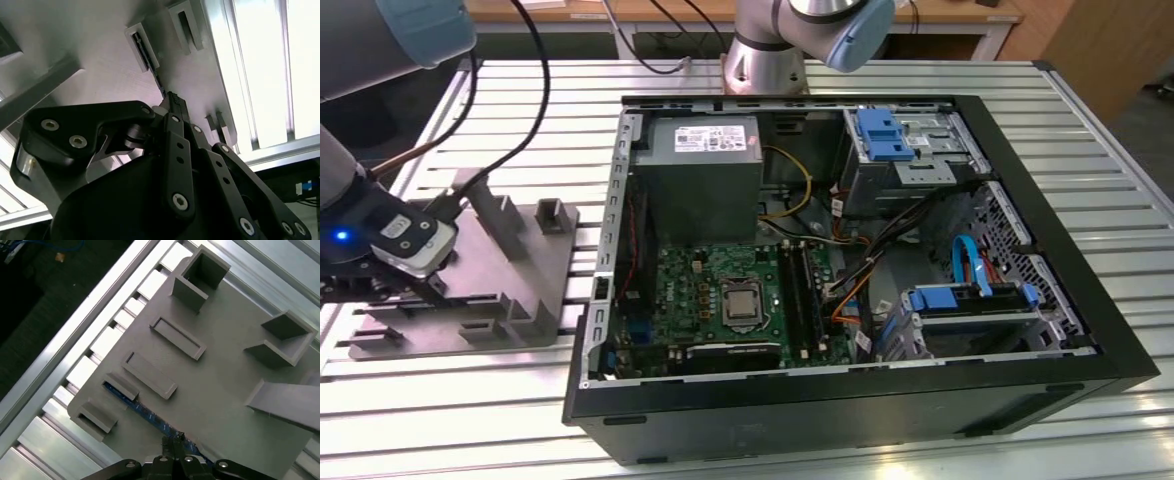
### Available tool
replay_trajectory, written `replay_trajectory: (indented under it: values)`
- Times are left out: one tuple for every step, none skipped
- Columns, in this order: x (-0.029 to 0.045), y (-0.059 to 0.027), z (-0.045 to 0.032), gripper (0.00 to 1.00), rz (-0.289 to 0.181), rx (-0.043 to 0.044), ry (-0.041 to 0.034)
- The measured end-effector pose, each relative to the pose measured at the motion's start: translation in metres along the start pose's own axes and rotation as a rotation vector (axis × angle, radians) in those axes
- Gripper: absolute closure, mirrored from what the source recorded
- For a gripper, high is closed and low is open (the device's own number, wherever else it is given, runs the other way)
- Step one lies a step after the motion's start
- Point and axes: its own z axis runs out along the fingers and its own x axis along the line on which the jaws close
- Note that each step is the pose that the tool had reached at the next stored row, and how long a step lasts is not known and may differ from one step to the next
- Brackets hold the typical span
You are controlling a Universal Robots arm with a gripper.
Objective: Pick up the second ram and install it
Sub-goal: 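Pick up the second ram and move it above second insertion slot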
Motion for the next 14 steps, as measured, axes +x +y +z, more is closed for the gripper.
replay_trajectory:
  values:
    - [0.0,0.0,0.0,0.9,-0.011,-0.0002,0.0005]
    - [0.0,0.0,0.0,0.9,-0.022,-0.0005,0.001]
    - [0.0,0.0,0.0,0.9,-0.034,-0.0008,0.0015]
    - [0.0,0.0,0.0,0.9,-0.046,-0.0011,0.002]
    - [0.0,0.0,0.0,0.9,-0.059,-0.0014,0.0026]
    - [0.0,0.0,0.0,0.9,-0.07,-0.0017,0.0032]
    - [0.0,0.0,0.0,0.9,-0.082,-0.002,0.0037]
    - [0.0,0.0,0.0,0.9,-0.094,-0.0022,0.0042]
    - [0.0,0.0,0.0,0.9,-0.105,-0.0026,0.0047]
    - [0.0,0.0,0.0,0.9,-0.117,-0.0029,0.0053]
    - [0.0,0.0,0.0,0.9,-0.131,-0.0032,0.0059]
    - [0.0,0.0,0.0,0.9,-0.145,-0.0035,0.0065]
    - [0.0,0.0,0.0,0.9,-0.159,-0.0038,0.0071]
    - [0.0,0.0,0.0001,0.9,-0.173,-0.0042,0.0077]
